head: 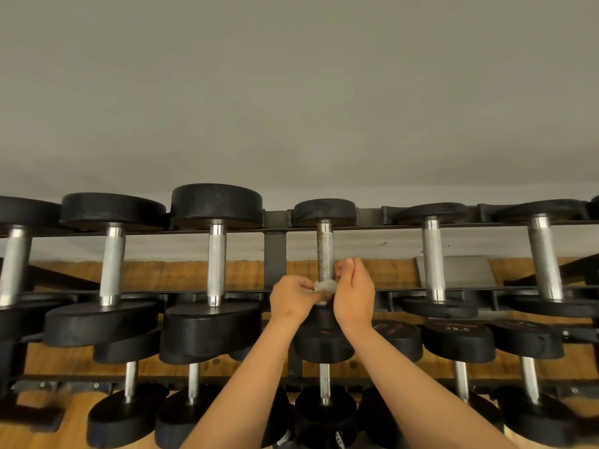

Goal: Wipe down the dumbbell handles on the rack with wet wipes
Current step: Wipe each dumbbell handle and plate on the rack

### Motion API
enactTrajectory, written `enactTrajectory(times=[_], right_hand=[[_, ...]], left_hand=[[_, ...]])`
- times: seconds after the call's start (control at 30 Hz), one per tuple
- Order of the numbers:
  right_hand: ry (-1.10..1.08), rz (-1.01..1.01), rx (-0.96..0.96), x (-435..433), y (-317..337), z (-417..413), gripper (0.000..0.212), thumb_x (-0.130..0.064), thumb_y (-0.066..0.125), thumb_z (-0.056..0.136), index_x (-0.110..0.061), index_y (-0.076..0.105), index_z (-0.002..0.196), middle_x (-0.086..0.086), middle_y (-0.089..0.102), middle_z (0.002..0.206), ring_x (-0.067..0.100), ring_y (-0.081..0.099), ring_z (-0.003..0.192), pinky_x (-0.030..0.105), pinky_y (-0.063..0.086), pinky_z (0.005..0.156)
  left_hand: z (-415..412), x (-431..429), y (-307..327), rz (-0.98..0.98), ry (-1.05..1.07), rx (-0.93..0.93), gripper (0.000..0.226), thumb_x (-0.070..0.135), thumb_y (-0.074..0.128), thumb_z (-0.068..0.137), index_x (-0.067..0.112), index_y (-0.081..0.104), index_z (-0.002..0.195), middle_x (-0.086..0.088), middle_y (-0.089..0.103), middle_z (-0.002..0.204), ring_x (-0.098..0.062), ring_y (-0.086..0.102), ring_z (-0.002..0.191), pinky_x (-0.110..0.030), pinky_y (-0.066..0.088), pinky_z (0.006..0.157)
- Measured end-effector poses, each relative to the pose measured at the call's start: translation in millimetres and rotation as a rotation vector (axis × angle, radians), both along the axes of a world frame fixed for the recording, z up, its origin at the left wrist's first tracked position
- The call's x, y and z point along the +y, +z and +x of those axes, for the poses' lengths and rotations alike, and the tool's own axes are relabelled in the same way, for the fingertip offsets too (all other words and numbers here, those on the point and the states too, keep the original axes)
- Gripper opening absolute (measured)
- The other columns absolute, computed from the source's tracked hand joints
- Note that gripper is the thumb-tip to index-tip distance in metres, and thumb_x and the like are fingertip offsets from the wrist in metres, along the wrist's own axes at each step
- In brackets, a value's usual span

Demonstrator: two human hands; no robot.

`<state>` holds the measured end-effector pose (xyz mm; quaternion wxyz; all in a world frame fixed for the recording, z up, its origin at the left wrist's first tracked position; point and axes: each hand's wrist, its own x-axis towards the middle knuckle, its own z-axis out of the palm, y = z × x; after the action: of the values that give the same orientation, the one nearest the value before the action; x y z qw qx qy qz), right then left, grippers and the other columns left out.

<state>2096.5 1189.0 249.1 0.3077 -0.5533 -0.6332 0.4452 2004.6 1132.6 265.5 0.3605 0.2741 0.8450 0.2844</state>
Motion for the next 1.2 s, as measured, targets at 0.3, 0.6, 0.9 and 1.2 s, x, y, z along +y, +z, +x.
enactTrajectory(times=[0.3,0.6,0.9,1.2], right_hand=[[0.007,-0.022,0.001,0.1,0.8,-0.6,0.029,-0.027,0.034,0.105,-0.023,0.054,0.084,-0.002,0.061,0.085,0.011,0.058,0.082,0.023,0.045,0.07],[0.004,-0.011,-0.007,0.9,-1.1,-0.7,0.029,-0.026,0.035,0.105,-0.019,0.055,0.086,-0.002,0.06,0.083,0.01,0.057,0.08,0.025,0.045,0.07],[0.003,-0.007,0.014,0.8,-1.8,0.5,0.029,-0.026,0.034,0.105,-0.018,0.056,0.087,-0.002,0.06,0.083,0.01,0.057,0.079,0.02,0.041,0.065],[-0.013,0.02,0.012,-0.2,-6.8,-0.4,0.028,-0.028,0.033,0.105,-0.024,0.054,0.087,-0.003,0.062,0.084,0.013,0.061,0.081,0.036,0.052,0.075]], left_hand=[[-2.6,-4.1,1.1,0.028,-0.001,0.018,0.022,0.032,0.081,0.078,0.016,0.076,0.093,0.008,0.069,0.088,-0.007,0.061,0.085,-0.018,0.044,0.068],[-4.4,-3.5,-0.7,0.041,-0.013,-0.06,0.024,0.029,0.085,0.072,0.017,0.076,0.091,0.004,0.072,0.087,-0.01,0.064,0.083,-0.022,0.049,0.07],[-5.2,-3.1,-3.1,0.041,-0.023,-0.084,0.024,0.031,0.086,0.071,0.017,0.076,0.087,0.002,0.073,0.086,-0.013,0.067,0.086,-0.033,0.054,0.082],[6.6,5.8,-3.6,0.202,0.189,-0.054,0.015,0.021,0.083,0.077,0.011,0.075,0.085,0.003,0.071,0.079,-0.004,0.065,0.073,-0.017,0.052,0.073]])
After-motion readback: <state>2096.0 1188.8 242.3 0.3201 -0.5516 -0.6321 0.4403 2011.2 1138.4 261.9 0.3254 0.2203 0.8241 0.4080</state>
